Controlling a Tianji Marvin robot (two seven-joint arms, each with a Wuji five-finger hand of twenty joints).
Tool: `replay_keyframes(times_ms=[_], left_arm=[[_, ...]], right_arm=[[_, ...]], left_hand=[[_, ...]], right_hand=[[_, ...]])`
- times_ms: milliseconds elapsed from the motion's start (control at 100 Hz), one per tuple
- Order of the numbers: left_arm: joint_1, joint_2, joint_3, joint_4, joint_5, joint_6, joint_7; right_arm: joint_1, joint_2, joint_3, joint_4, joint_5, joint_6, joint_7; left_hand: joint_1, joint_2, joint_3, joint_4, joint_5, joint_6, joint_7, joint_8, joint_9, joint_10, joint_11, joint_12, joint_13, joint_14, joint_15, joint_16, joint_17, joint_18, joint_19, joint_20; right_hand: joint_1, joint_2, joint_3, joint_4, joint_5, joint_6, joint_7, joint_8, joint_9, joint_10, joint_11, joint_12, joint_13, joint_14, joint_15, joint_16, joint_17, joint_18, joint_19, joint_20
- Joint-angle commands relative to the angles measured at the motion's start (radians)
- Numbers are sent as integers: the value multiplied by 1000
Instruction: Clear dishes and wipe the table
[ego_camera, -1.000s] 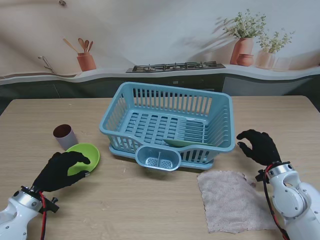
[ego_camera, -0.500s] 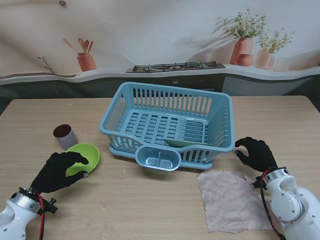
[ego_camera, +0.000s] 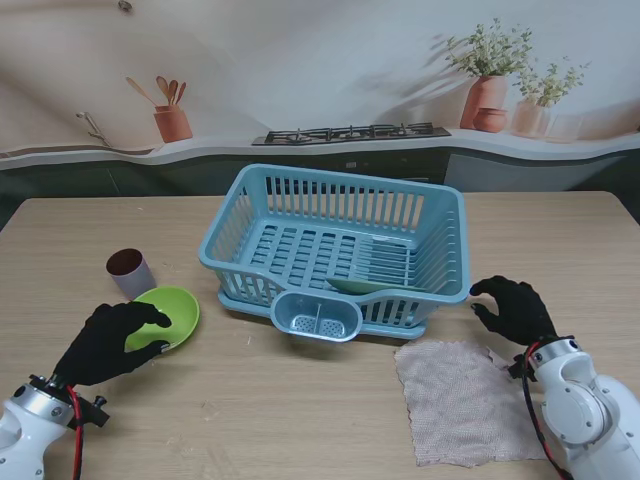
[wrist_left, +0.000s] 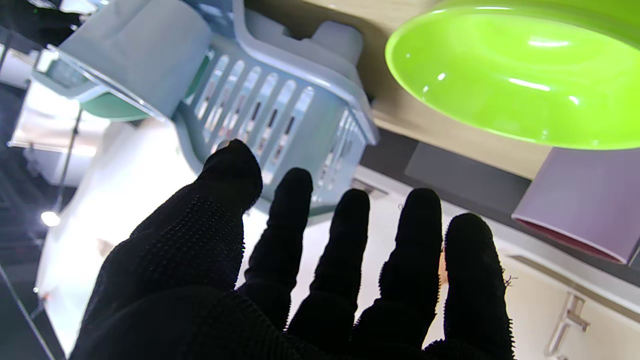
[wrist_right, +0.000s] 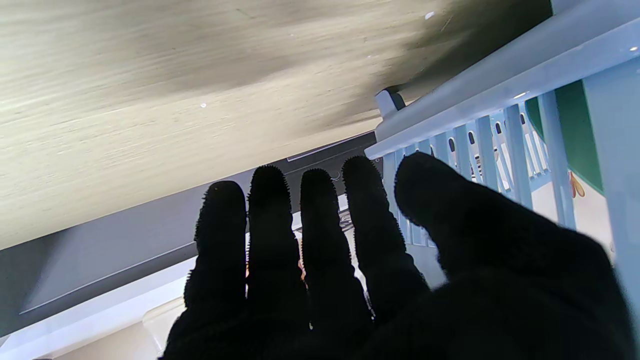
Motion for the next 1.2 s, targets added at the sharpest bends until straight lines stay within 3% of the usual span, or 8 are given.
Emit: replay_keyframes(times_ms=[0,150,280,360,520,570,830,1190], left_arm=[[14,2,-13,-16,-1,-2,-23],[23,7,-41,-29,4,3,-53],[28,12,-67,-37,15,12,-83],[29,17,-82,-40,18,20,-106],[22,27,-98,-40,45,44,-151],[22,31,-98,-43,47,57,-170],[-18,43,-63,-21,52,116,-217],[-90,57,18,27,79,232,-271]], right_arm=[[-10,2,2,-3,-4,-7,15],[-12,2,3,-4,-2,-9,17],[-12,2,4,-4,-3,-10,17],[-13,2,4,-5,-4,-9,18],[-14,3,2,-6,-4,-5,23],[-14,3,1,-6,-5,-4,24],[-12,4,-3,-4,-9,0,27],[-15,4,-8,-6,-11,16,29]], left_hand=[[44,22,-14,2,-9,-15,-15,-7,-20,-28,-10,-22,-22,-22,-14,-7,-20,-21,-34,-15],[4,12,41,2,-17,-3,-44,-11,-43,-29,-22,-28,-44,-29,-36,-18,-32,-38,-72,-38],[-65,10,124,28,-27,15,-89,-31,-74,-30,-36,-35,-72,-36,-62,-31,-50,-58,-99,-59],[-75,3,129,26,-36,26,-113,-45,-95,-28,-47,-40,-93,-43,-83,-42,-63,-72,-118,-71],[-103,-27,155,19,-48,47,-187,-89,-146,-24,-79,-58,-142,-69,-155,-99,-93,-125,-175,-108],[-115,-38,163,17,-53,52,-223,-107,-169,-26,-94,-66,-165,-85,-185,-125,-106,-162,-214,-133],[-200,-93,237,5,-59,65,-348,-150,-253,-43,-142,-96,-256,-151,-270,-206,-170,-277,-350,-214],[-322,-117,306,-13,-104,73,-450,-157,-360,-72,-167,-114,-356,-208,-348,-240,-175,-353,-587,-312]], right_hand=[[-29,-22,30,30,-3,11,-9,15,-27,-4,2,-7,-25,-19,-13,-11,-15,-24,-10,-6],[-32,-24,34,29,0,12,-15,21,-26,-4,1,-8,-26,-18,-14,-12,-16,-21,-11,-6],[-31,-26,35,30,2,14,-18,22,-26,-3,0,-8,-26,-17,-14,-12,-17,-21,-11,-6],[-32,-27,36,30,3,14,-20,23,-27,-3,0,-8,-27,-17,-15,-12,-18,-23,-12,-7],[-31,-30,38,30,5,16,-24,26,-26,-2,0,-8,-28,-18,-15,-12,-19,-22,-13,-7],[-30,-32,39,30,7,14,-24,26,-25,-2,0,-8,-28,-16,-15,-12,-19,-22,-13,-7],[-30,-39,47,31,11,16,-31,29,-24,-2,-2,-9,-28,-17,-17,-13,-21,-20,-15,-7],[-29,-42,48,31,15,17,-35,34,-23,-1,-3,-9,-30,-17,-18,-14,-24,-17,-17,-6]])
